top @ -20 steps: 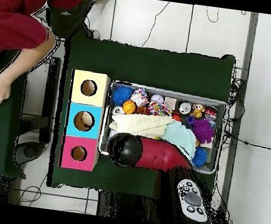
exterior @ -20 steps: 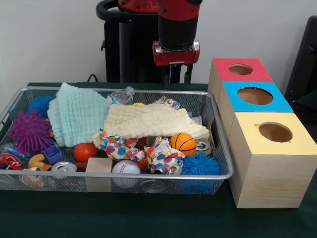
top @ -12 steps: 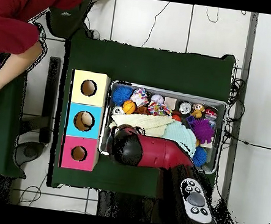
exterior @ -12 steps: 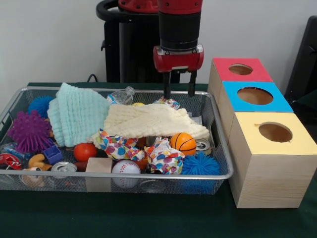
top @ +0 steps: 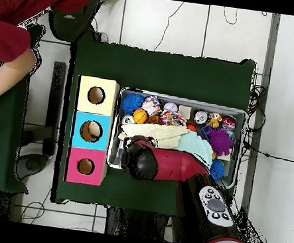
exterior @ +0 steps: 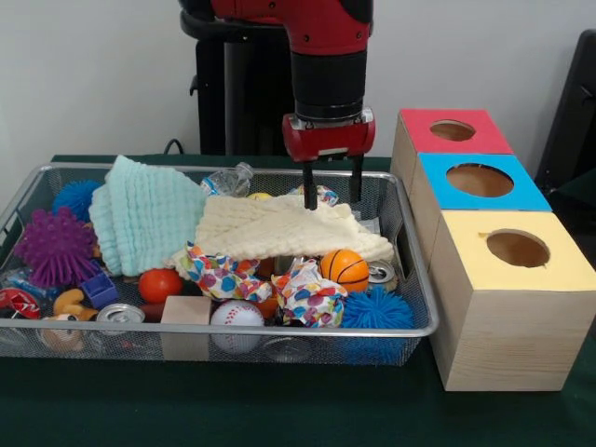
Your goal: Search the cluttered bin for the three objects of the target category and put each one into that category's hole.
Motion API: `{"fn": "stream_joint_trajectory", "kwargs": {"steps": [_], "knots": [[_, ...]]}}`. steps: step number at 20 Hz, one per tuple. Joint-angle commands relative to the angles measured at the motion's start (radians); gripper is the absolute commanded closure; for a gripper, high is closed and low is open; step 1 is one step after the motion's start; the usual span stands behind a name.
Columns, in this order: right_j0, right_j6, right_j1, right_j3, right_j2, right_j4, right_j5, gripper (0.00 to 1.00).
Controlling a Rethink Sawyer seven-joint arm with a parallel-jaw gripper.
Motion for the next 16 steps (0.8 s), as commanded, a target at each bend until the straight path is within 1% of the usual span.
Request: {"fn": "stream_joint_trajectory", "kwargs": {"steps": [1,5,7,9,13,16], "knots": [[-0.043,0.014,0.085,-0.058,0.069,-0.106,-0.084,0.0],[-0.047,0.039,0.075,-0.033,0.055,-0.134,-0.109,0.0],[-0.037,0.057,0.069,-0.02,0.041,-0.139,-0.116,0.0],[-0.018,0.088,0.031,0.017,0.019,-0.139,-0.126,0.0],[0.004,0.12,-0.027,0.071,0.006,-0.119,-0.102,0.0],[0.047,0.167,-0.107,0.135,-0.038,-0.095,-0.099,0.0]]}}
